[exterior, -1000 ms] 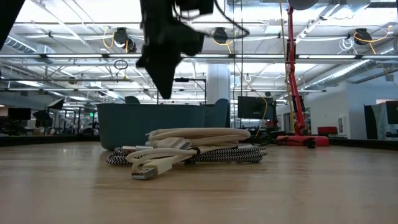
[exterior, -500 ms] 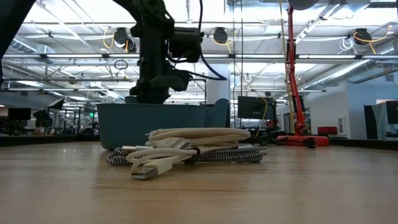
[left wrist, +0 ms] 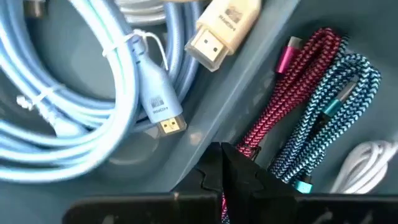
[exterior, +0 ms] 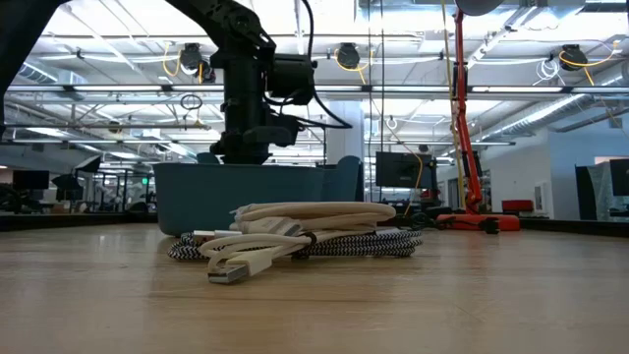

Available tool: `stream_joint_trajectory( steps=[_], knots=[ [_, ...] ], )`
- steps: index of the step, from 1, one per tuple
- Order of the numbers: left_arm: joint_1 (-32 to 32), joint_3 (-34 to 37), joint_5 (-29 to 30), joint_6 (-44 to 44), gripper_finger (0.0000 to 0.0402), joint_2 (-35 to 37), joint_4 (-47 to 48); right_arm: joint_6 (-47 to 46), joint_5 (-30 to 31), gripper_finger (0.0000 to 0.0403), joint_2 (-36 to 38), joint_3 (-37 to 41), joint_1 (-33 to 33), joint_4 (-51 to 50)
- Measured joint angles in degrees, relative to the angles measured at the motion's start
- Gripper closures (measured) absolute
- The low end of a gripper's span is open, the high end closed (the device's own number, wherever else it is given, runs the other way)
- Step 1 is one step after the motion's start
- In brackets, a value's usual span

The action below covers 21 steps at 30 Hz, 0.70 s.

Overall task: Pick & Place USB Port
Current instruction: Adjust the blue bins

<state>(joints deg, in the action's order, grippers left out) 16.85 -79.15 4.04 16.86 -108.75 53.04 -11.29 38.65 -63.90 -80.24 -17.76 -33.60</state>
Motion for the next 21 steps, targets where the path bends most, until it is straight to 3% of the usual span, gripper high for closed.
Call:
stream_joint_trajectory(
  steps=[21],
  knots=[
    [4.2, 0.1, 0.6, 0.2, 0.0402, -0.1, -6.2, 0.0, 0.0, 0.0273, 0.0, 0.0, 0.0, -1.4]
  ],
)
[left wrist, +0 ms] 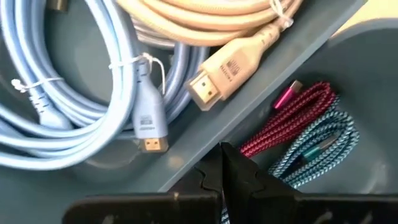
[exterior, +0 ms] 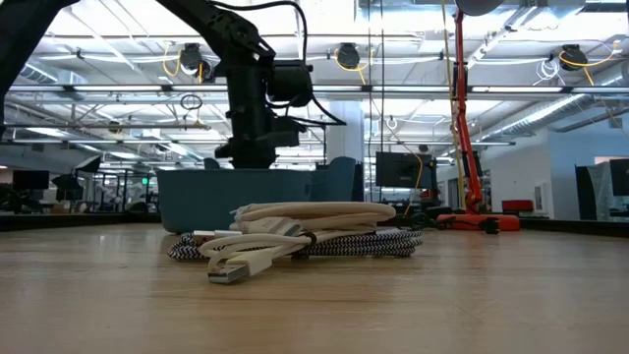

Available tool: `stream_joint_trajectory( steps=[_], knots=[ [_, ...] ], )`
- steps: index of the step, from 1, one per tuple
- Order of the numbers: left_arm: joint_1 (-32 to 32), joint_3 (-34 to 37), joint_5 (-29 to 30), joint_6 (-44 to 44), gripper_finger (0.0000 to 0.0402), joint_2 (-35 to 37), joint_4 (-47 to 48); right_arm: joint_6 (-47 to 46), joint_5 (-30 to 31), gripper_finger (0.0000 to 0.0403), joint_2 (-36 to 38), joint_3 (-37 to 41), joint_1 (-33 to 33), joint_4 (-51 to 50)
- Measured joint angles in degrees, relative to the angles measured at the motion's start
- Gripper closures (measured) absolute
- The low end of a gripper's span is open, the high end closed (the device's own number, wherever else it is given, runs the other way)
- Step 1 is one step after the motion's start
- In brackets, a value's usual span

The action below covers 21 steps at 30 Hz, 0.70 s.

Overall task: Pick & Place USB Port
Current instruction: Adjust the blue bins

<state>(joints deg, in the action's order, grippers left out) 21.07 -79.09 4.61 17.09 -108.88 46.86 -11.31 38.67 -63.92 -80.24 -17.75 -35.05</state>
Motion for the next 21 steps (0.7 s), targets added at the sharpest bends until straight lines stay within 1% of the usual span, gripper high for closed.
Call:
stream_joint_trajectory(
  steps=[4, 14, 21],
  knots=[
    [0.3, 0.0, -0.6, 0.8, 0.0402, -0.8, -0.3, 0.0, 0.0, 0.0273, 0.0, 0.0, 0.0, 0.0],
    [0.8, 0.0, -2.8, 3.3, 0.0402, -3.6, -4.5, 0.0, 0.0, 0.0273, 0.0, 0.0, 0.0, -0.4],
    [0.9, 0.0, -2.1, 5.6, 0.0402, -3.7, -7.5, -0.4, 0.0, 0.0273, 0.0, 0.0, 0.0, -0.4]
  ],
)
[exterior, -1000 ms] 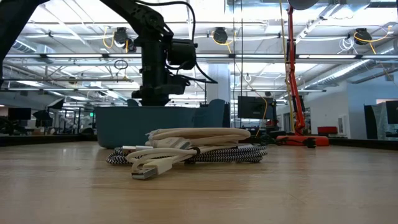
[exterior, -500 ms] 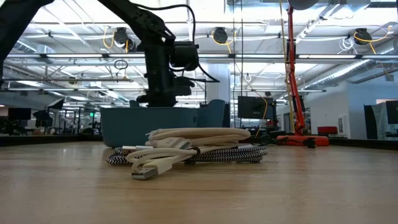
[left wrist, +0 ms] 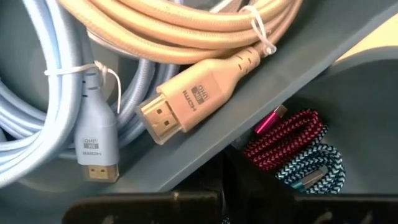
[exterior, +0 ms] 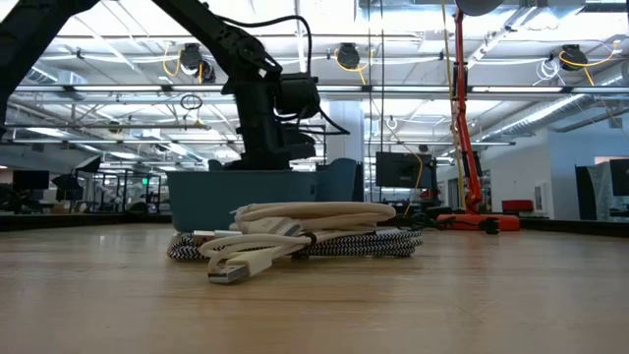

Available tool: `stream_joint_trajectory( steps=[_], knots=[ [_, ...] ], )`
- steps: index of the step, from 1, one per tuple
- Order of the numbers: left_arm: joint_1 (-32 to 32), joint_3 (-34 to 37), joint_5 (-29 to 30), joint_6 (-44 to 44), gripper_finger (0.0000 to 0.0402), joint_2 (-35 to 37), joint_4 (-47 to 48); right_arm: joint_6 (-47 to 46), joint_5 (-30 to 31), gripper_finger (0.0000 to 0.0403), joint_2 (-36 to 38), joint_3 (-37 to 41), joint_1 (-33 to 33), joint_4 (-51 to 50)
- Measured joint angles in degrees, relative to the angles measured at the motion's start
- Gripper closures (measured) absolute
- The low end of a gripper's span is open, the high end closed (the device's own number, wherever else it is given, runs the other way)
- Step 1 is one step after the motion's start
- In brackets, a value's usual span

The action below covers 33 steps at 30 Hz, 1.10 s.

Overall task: Pick & Place USB Port
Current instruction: Adjust the blue bins, then put the brown HDMI cable into the top blue bin

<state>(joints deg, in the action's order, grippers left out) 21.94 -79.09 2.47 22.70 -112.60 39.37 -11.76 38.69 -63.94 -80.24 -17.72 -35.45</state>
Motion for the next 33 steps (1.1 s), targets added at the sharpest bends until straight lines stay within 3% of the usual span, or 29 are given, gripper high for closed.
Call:
stream_joint_trajectory(
  steps=[20, 25, 33],
  knots=[
    [3.0, 0.0, -0.2, 1.2, 0.0402, 0.2, -3.5, -1.1, 0.0, 0.0273, -1.9, 0.0, 0.0, 0.0],
    [3.2, 0.0, -3.7, 0.2, 0.0401, 0.2, -3.5, -1.1, 0.0, 0.0273, -1.9, 0.0, 0.0, 0.0],
    [1.5, -0.2, -2.6, -1.0, 0.0396, 4.2, -2.8, -1.0, 0.0, 0.0273, -1.9, 0.0, 0.0, 0.3]
  ],
)
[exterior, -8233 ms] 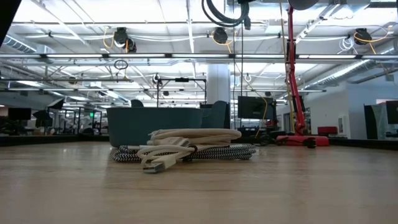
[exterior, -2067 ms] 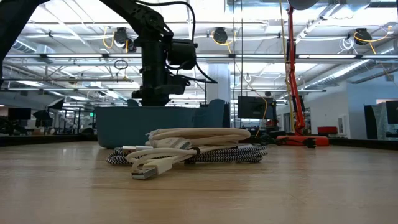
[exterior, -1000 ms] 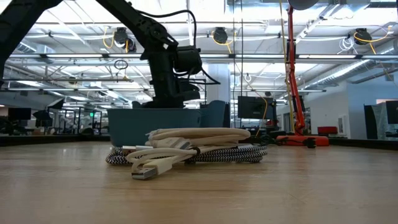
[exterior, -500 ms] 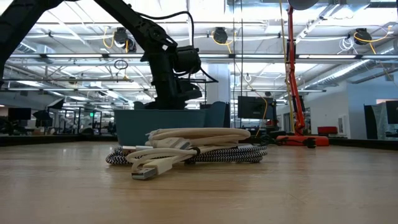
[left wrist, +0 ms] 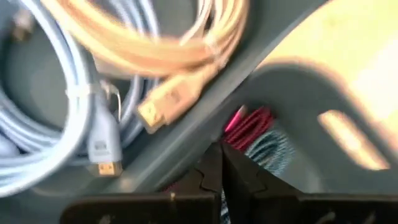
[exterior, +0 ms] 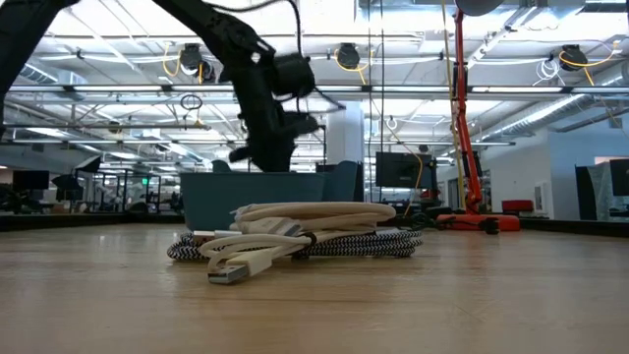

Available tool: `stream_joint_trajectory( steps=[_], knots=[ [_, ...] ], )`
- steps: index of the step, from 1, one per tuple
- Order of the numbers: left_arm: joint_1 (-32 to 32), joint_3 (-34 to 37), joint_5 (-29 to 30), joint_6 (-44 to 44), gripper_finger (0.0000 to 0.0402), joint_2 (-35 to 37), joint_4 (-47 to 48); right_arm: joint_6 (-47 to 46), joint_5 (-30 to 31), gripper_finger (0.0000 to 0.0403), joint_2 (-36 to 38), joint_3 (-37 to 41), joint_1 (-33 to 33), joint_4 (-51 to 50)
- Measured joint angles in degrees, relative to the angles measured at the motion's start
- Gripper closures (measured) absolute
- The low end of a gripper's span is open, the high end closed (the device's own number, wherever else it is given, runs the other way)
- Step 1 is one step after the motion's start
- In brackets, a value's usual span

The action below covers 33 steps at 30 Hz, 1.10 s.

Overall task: Pick & Place USB Port
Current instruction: Put the brown HDMI cable into the top blue bin

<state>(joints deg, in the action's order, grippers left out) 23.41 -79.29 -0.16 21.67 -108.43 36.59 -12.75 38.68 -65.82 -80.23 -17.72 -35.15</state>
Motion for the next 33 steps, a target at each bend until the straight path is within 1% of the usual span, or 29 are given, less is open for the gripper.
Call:
stream_joint_trajectory(
  steps=[3, 6, 10, 14, 17, 22, 26, 30, 33],
  knots=[
    [-0.2, 0.0, 0.4, -0.3, 0.0398, 3.5, -0.4, 0.1, 0.0, 0.0273, 0.0, 0.0, 0.0, 0.3],
    [-0.3, 0.0, 0.4, -0.1, 0.0397, 8.6, -1.1, 0.1, 0.0, 0.0273, 0.0, 0.0, 0.0, 0.6],
    [-2.5, 0.0, -1.8, 0.8, 0.0384, 16.9, -1.3, 0.0, 0.0, 0.0273, 0.0, 0.0, 0.0, 0.6],
    [-8.9, 0.0, -3.8, 4.8, 0.0367, 23.8, -1.0, -0.1, 0.0, 0.0273, 0.0, 0.0, 0.0, 0.4],
    [-16.5, 0.0, -2.4, 8.3, 0.0353, 27.0, 0.4, -0.1, 0.0, 0.0273, 0.0, 0.0, -0.4, 0.0],
    [-30.8, 0.0, 6.6, 17.9, 0.0322, 26.9, 5.5, -3.5, 0.0, 0.0273, 0.0, 0.0, -0.4, -0.9],
    [-40.0, -0.1, 13.8, 25.1, 0.0289, 23.6, 7.7, -8.5, 0.1, 0.0273, 0.0, 0.0, -0.4, -3.8],
    [-45.2, 0.1, 17.6, 29.5, 0.0257, 18.3, 8.4, -16.1, 0.0, 0.0273, -0.1, 0.0, -0.4, -9.6],
    [-47.0, 0.0, 18.5, 30.4, 0.0237, 13.8, 8.6, -20.1, -0.2, 0.0273, -0.7, 0.0, -0.4, -14.5]
  ],
)
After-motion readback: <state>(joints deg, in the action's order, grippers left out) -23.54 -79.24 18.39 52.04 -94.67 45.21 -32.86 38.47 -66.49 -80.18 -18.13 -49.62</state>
